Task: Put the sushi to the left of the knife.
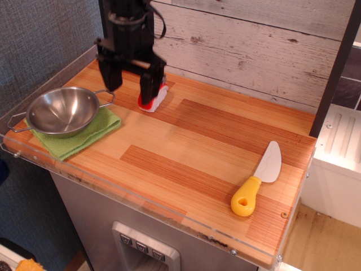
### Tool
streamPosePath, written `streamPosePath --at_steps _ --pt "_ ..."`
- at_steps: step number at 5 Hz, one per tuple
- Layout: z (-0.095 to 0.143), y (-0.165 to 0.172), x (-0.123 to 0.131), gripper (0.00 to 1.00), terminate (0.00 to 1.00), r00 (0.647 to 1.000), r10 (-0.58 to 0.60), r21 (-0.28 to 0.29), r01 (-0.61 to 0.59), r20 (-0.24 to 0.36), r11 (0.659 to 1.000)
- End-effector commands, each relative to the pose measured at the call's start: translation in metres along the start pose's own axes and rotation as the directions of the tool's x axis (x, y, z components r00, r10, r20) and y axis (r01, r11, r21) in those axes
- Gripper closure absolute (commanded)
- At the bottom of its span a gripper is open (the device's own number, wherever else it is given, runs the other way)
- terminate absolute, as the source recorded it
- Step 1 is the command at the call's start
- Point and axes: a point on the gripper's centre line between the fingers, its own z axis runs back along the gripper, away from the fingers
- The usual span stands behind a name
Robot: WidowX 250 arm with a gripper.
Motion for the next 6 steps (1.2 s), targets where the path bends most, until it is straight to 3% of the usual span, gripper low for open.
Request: streamPosePath --at_steps 1,3,4,5,6 --pt "0.007 0.022 0.05 0.0 0.0 0.991 0.123 0.022 -0.125 0.061 0.992" --pt "-0.027 0.011 0.044 0.0 0.0 0.988 0.153 -0.044 -0.153 -0.005 0.987" --pt "-0.05 0.016 0.04 0.0 0.0 0.982 0.181 -0.038 -0.183 -0.051 0.982" --pt "-0.059 0.015 0.042 1.0 0.0 0.986 0.156 -0.032 -0.158 -0.061 0.987" --pt "-0.038 0.009 0.045 1.0 0.0 0.99 0.144 -0.046 -0.144 -0.009 0.989"
